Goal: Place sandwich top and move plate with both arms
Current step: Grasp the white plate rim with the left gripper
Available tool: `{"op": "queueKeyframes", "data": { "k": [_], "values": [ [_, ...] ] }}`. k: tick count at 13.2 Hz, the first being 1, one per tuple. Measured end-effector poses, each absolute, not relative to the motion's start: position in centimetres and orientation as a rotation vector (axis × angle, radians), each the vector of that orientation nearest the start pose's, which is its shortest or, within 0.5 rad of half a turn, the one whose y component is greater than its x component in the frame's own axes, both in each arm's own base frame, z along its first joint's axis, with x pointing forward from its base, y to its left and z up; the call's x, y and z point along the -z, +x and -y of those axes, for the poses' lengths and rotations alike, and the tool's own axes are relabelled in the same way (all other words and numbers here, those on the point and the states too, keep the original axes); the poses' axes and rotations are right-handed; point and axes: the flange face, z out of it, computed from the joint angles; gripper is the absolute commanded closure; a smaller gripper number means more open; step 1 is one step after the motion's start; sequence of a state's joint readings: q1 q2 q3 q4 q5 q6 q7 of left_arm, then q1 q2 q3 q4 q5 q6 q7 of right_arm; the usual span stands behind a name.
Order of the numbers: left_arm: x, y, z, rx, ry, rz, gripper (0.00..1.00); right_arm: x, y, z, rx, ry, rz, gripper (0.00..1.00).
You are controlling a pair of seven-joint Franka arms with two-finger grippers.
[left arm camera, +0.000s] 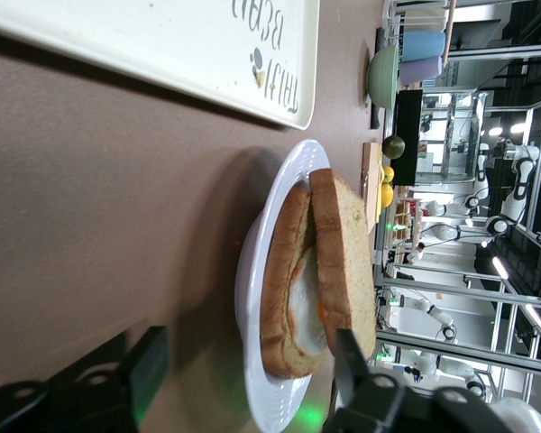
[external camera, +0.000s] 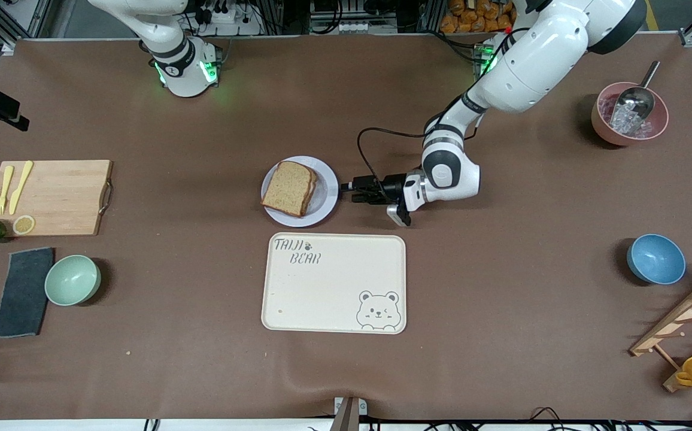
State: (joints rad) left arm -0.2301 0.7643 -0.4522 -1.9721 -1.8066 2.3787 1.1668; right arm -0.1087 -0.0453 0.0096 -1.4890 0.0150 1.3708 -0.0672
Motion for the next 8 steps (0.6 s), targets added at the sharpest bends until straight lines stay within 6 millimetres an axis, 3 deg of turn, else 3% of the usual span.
{"op": "queueKeyframes", "data": {
  "k": [3, 6, 8],
  "values": [
    [-10.0, 43.7, 40.2, 0.055, 1.897, -0.014, 0.30, -67.1, 51.9, 5.1, -0.083, -3.121, -0.065, 0.00],
    [-9.3, 43.5, 41.4, 0.052, 1.886, -0.012, 0.36, -67.0, 52.0, 5.0, -0.077, -3.116, -0.245, 0.00],
    [-9.1, 43.8, 41.6, 0.046, 1.880, -0.015, 0.48, -67.0, 52.1, 4.4, -0.074, -3.111, -0.313, 0.00]
  ]
}}
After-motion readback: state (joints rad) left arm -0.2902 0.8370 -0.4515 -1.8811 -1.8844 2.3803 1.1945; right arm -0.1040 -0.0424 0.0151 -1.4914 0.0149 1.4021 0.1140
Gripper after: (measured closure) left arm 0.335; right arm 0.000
